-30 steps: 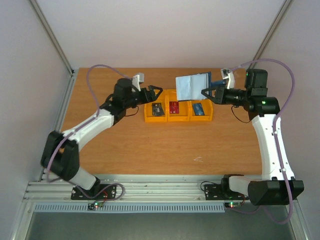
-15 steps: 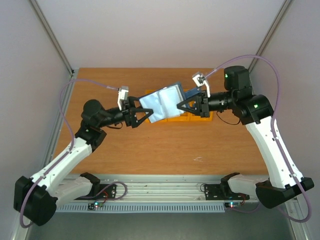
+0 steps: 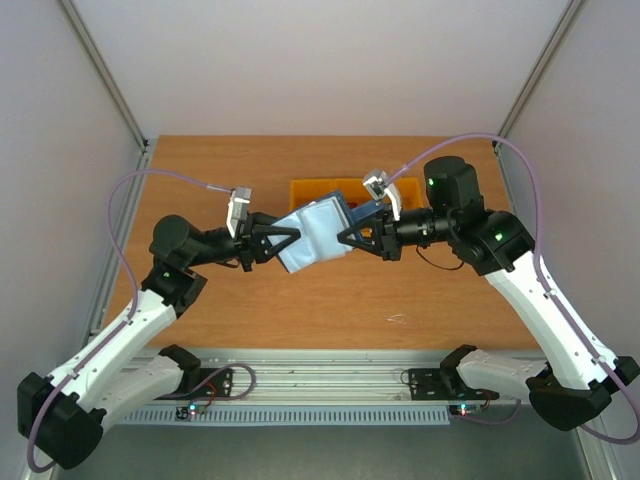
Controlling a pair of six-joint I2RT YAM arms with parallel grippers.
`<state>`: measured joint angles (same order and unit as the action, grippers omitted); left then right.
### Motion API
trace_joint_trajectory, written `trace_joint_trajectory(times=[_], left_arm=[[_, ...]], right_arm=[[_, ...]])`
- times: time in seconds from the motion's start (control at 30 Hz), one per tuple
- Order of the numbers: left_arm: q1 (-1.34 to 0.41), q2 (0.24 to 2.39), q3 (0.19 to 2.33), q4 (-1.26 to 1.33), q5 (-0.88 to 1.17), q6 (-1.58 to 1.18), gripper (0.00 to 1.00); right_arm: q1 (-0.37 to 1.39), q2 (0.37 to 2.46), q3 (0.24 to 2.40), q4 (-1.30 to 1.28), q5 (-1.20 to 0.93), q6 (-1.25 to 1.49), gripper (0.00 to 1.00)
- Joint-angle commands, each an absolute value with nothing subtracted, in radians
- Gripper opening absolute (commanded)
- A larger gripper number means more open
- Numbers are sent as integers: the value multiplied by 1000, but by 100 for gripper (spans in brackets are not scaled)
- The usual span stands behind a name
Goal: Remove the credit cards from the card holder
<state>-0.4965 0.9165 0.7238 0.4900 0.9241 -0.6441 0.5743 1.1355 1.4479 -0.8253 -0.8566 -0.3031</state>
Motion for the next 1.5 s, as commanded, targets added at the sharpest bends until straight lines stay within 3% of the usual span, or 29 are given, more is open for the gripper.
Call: trace_joint_trajectory(times=[0.0, 0.03, 0.13, 0.27, 0.53, 0.77, 1.17, 1.27, 1.47], left_arm=[[-507, 899, 732, 539, 890, -644, 4], [-508, 897, 731, 534, 883, -645, 1], [-508, 882, 722, 519, 859, -644, 0], [-508, 867, 719, 518, 878, -630, 0], [-508, 861, 722, 542, 927, -562, 0], [-508, 851, 713, 548, 934, -554, 0], [-502, 848, 707, 548, 916, -557, 0], [-502, 849, 707, 546, 909, -558, 0], [-502, 848, 704, 546, 900, -571, 0]], right_arm=[[614, 1128, 1449, -751, -811, -275, 2], [615, 1125, 1445, -742, -805, -272, 5], [615, 1102, 1428, -737, -746, -291, 30], [614, 1047, 1405, -726, -696, -298, 48], [611, 1043, 1425, -764, -642, -316, 54], [614, 1162, 1522, -806, -583, -301, 45], [715, 1283, 1519, -677, -756, -299, 53], [742, 1293, 1502, -624, -811, -291, 59], [753, 1280, 1465, -571, -857, -277, 98]])
